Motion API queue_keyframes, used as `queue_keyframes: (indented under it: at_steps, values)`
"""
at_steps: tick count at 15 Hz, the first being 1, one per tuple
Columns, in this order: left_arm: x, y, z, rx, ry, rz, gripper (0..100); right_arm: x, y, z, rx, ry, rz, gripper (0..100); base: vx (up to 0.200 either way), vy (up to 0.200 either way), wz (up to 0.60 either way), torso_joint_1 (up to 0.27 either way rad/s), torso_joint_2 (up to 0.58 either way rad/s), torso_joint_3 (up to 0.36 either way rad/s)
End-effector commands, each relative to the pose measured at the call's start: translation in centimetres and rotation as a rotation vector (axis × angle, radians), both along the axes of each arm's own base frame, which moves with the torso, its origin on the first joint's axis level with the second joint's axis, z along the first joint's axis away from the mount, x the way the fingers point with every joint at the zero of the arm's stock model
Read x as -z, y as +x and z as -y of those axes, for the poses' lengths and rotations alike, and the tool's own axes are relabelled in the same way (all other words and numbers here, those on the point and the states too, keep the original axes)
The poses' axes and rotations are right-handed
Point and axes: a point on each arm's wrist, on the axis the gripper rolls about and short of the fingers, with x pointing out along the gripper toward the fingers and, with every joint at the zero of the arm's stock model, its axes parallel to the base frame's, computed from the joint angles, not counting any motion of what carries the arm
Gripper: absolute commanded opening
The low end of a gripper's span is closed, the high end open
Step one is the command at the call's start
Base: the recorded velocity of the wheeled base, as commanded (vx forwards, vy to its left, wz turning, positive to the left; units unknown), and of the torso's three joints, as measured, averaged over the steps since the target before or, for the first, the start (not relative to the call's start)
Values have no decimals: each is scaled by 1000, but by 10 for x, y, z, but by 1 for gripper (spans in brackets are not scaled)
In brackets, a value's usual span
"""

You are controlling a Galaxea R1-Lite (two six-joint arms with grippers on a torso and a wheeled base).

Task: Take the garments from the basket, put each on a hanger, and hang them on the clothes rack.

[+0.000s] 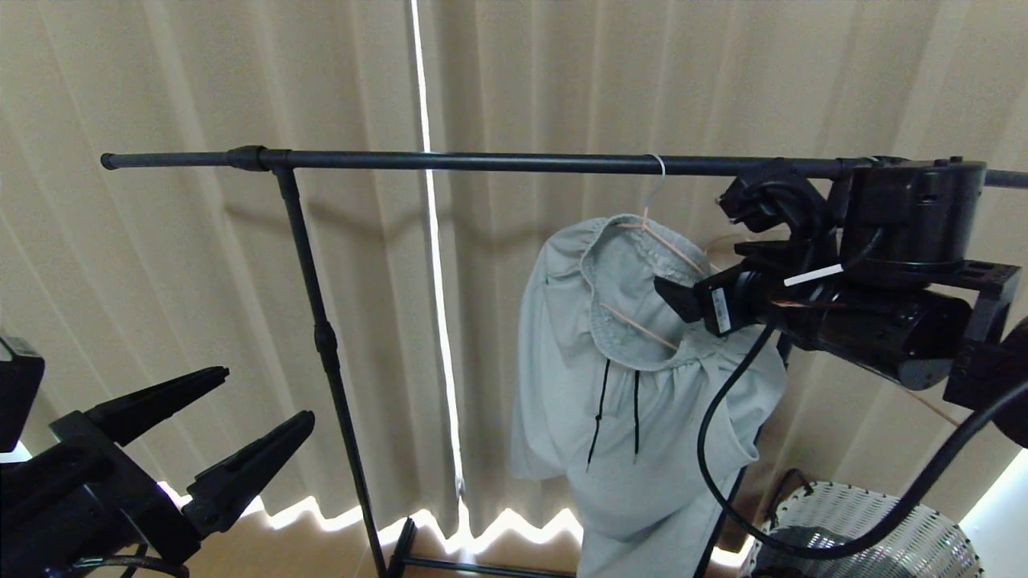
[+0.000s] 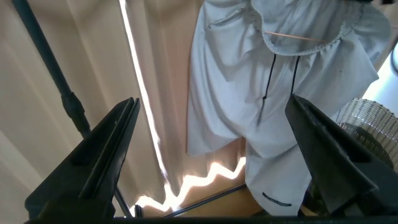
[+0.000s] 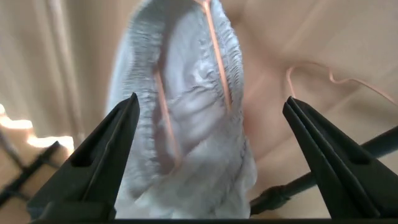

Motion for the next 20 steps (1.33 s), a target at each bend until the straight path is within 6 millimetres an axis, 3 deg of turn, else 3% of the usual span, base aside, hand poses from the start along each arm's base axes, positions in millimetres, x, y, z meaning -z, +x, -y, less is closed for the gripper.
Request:
queue_keyframes:
  at_steps: [1,4,9,11,14,15,20]
  values:
    - [1,0,0,-1,1,-3,100,-10,-14,7,-11,31,33,100,0,0,0,0,0,0]
    - [1,0,-2,-17,-1,-2,100,-11,-36,24,1,77,85,100,0,0,0,0,0,0]
    - [3,2,-6,-53,6,-11,100,-16,-70,72,105,91,126,100,0,0,0,0,0,0]
    - [5,3,-6,-55,11,-20,100,-9,-86,90,136,82,106,100,0,0,0,0,0,0]
    - [7,3,-6,-53,16,-28,100,-1,-98,97,155,67,68,100,0,0,0,0,0,0]
    - [9,2,-6,-51,25,-34,100,7,-111,105,183,36,15,100,0,0,0,0,0,0]
    - [14,2,-6,-48,70,-39,100,19,-113,123,270,-31,-9,100,-160,0,0,9,4,1]
